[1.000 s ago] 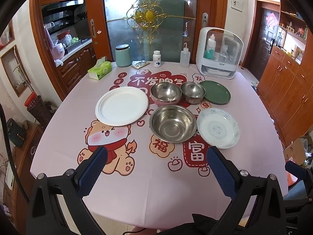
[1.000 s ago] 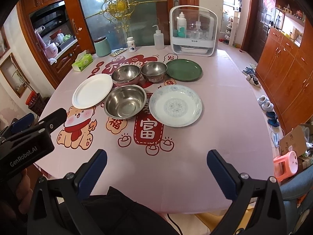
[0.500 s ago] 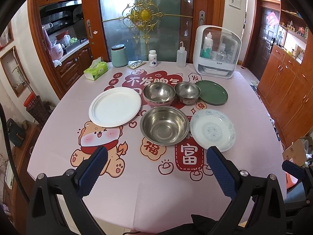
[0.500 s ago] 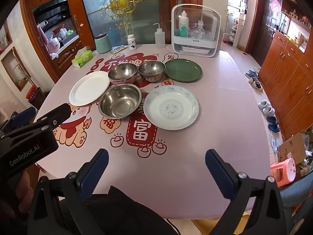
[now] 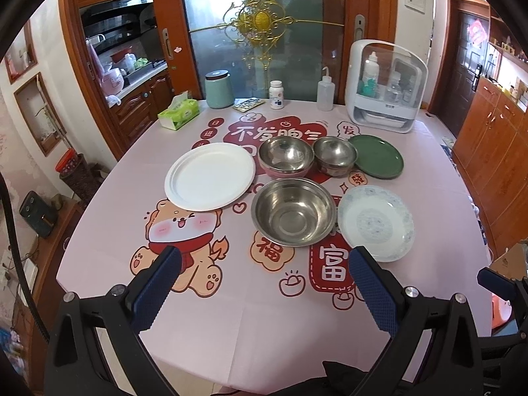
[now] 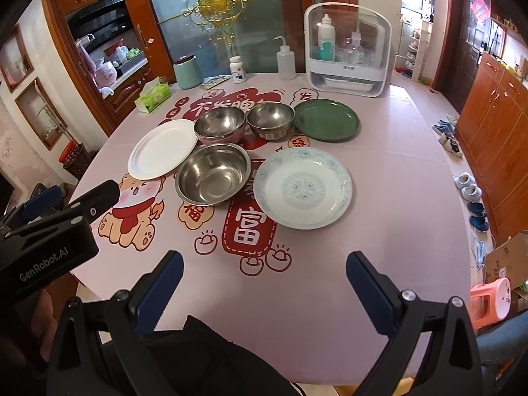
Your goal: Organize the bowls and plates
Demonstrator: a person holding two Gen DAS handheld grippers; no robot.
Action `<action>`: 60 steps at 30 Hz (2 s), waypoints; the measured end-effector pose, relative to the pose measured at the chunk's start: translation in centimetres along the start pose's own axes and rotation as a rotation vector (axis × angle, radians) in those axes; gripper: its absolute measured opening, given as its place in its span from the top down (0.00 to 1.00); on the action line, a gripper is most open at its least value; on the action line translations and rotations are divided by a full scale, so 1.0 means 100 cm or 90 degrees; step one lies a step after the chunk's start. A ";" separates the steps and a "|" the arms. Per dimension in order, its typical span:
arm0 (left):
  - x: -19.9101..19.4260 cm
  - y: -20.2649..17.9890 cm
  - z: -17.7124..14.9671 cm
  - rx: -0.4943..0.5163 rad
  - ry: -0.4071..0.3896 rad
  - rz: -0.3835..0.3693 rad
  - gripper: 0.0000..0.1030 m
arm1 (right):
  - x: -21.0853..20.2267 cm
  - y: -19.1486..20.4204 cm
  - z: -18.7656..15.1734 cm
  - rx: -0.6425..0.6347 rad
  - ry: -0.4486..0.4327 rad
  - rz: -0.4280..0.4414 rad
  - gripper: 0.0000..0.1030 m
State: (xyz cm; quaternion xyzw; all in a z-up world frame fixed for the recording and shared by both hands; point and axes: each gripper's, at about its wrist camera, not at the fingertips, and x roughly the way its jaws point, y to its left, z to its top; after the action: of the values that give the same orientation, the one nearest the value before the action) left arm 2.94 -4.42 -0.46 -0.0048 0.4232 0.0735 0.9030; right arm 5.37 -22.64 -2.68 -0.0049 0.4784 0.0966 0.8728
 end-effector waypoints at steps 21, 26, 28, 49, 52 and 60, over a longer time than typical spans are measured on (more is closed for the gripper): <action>0.056 0.091 0.025 -0.046 0.060 -0.009 0.02 | 0.028 0.065 0.039 0.016 -0.058 0.006 0.04; 0.086 0.129 0.041 -0.058 0.095 -0.035 0.02 | 0.036 0.095 0.050 0.021 -0.072 -0.008 0.04; 0.096 0.141 0.045 -0.062 0.105 -0.044 0.02 | 0.040 0.105 0.053 0.025 -0.075 -0.009 0.04; 0.223 0.257 0.086 -0.045 0.188 -0.101 0.02 | 0.156 0.189 0.097 0.118 -0.025 0.043 0.08; 0.243 0.268 0.094 -0.048 0.193 -0.113 0.02 | 0.176 0.195 0.106 0.137 -0.015 0.048 0.08; 0.301 0.284 0.109 -0.071 0.190 -0.144 0.05 | 0.225 0.197 0.129 0.202 -0.005 0.047 0.13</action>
State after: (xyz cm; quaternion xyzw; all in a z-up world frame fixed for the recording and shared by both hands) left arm 26.40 28.34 -14.97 -0.1136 0.5445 -0.0069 0.8310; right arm 24.48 1.68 -12.88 0.1509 0.4843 0.0520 0.8602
